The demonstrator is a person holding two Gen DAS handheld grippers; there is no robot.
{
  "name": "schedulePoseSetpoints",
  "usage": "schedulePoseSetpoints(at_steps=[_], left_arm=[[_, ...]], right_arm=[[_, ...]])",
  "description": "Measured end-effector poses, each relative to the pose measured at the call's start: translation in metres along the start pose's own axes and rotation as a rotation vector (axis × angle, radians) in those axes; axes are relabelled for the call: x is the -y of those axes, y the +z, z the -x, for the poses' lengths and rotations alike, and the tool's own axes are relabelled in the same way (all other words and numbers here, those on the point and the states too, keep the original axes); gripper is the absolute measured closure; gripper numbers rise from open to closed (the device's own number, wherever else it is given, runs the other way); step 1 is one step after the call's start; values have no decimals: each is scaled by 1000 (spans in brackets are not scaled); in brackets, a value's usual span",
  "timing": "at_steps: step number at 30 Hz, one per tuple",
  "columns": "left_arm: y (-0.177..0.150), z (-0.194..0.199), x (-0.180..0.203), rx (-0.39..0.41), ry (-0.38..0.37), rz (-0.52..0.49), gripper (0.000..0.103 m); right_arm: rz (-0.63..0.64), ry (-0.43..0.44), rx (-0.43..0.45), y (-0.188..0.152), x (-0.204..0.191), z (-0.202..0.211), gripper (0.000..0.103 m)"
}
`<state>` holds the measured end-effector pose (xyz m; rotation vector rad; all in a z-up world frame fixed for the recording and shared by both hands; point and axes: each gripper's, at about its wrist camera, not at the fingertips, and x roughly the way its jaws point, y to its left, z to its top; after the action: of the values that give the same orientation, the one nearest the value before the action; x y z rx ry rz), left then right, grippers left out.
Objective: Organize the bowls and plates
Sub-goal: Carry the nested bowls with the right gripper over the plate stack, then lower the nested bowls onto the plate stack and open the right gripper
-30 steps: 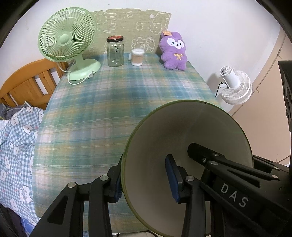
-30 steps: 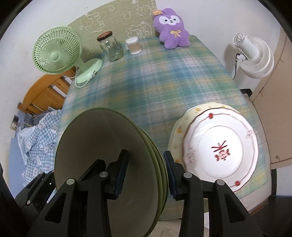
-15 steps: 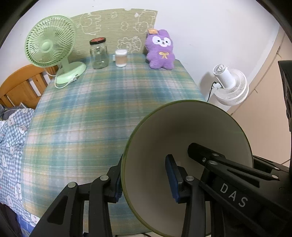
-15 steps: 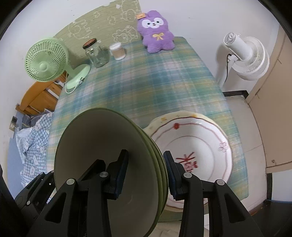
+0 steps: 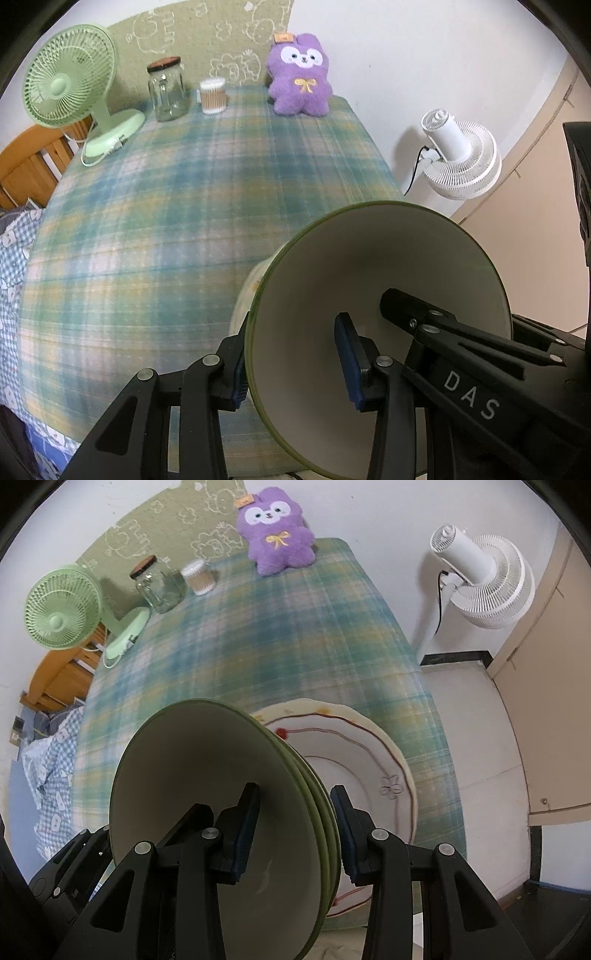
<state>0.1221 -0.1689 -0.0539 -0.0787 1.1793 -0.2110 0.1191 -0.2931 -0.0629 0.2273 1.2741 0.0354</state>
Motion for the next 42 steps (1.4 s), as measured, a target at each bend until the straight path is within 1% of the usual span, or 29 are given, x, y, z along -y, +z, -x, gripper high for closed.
schedulePoseSetpoints(at_steps=[10,17,22,25,27,28,29,30,31,36,40,42], left_arm=[[-1,-28,17,-66,9,38,63],[-1,-39,15,-51,29,44,63],[1,-37,14,-50,26,57,62],[0,-32,17,-38,33,48,57],[-2,-27,20,-20,48,30,49],[-3,-25,20,-15,47,27,47],[-3,-23,20,-11,46,26,42],[-4,-21,19,-5,44,24,37],[-4,-19,20,2,45,21,35],[-6,-4,22,46,75,-12,27],[-7,12,16,87,93,-15,26],[-8,23,10,117,100,-14,23]], right_arm=[[10,1,-71,5,24,-26,60],[44,3,-62,10,23,-30,60],[56,7,-62,12,23,-31,60],[66,16,-51,11,23,-29,60],[83,-5,-31,9,21,-24,58],[88,-17,-22,8,22,-22,54],[88,-21,-15,8,22,-20,45],[84,-21,-3,7,23,-16,40],[83,-21,10,5,23,-13,36],[105,-47,58,1,19,0,35],[111,-47,105,-2,10,16,35],[117,-45,130,-3,4,24,34]])
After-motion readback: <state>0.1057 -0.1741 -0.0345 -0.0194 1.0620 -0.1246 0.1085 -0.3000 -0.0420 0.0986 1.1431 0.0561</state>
